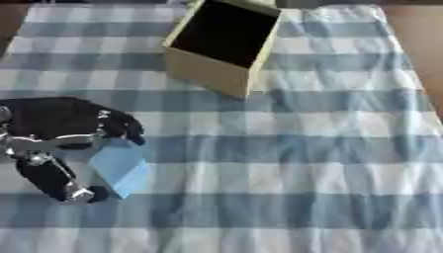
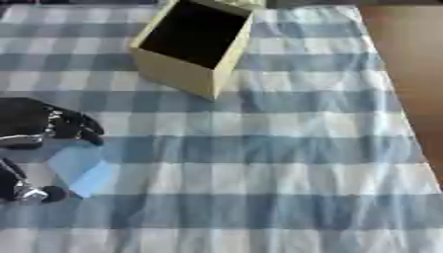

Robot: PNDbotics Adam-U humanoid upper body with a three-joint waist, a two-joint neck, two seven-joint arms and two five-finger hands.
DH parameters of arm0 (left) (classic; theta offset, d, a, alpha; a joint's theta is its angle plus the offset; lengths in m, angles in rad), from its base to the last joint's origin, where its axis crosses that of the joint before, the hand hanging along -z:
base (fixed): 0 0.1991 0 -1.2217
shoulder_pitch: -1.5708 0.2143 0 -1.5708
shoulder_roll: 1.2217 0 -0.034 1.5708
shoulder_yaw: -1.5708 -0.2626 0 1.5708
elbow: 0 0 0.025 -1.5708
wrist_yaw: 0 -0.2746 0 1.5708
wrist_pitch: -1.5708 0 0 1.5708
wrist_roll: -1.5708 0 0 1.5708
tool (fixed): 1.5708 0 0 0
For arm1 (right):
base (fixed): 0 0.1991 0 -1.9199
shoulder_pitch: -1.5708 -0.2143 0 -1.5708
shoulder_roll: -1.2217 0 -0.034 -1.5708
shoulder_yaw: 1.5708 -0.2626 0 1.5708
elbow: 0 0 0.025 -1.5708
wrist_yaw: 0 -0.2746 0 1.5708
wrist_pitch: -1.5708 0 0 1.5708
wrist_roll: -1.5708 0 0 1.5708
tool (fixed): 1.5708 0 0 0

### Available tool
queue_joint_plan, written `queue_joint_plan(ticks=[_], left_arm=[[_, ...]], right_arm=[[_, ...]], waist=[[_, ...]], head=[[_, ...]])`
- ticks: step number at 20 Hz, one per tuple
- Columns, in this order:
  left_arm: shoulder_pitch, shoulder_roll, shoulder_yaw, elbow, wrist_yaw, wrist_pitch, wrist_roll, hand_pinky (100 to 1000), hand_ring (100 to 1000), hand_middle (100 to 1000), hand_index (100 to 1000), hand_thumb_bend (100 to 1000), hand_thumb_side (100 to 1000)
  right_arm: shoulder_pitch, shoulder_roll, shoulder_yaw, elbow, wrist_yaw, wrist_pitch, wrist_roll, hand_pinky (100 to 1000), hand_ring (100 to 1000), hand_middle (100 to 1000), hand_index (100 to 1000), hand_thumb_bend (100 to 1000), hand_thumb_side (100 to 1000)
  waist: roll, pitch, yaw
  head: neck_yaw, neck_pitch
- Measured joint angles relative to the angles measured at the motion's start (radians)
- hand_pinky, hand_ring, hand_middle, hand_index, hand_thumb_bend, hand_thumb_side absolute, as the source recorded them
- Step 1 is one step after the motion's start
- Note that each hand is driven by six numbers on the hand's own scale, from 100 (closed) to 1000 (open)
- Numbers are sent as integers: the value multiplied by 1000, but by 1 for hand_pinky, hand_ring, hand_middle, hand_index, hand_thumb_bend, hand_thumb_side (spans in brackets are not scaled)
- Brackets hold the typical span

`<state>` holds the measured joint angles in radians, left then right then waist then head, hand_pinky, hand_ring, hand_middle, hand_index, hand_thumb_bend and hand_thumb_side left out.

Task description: Pick up objects on the table and place them in the box.

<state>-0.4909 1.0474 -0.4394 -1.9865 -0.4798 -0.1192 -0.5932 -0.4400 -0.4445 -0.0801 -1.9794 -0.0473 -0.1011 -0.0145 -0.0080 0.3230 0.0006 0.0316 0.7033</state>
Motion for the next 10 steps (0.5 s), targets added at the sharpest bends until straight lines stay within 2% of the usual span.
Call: queue_joint_plan(ticks=[10], left_arm=[[7,0,28,0,-10,-20,22,666,815,874,903,494,248]], right_arm=[[1,-1,-11,0,0,-1,-11,733,707,664,788,100,1000]], waist=[[-4,19,6]], head=[[-5,13]])
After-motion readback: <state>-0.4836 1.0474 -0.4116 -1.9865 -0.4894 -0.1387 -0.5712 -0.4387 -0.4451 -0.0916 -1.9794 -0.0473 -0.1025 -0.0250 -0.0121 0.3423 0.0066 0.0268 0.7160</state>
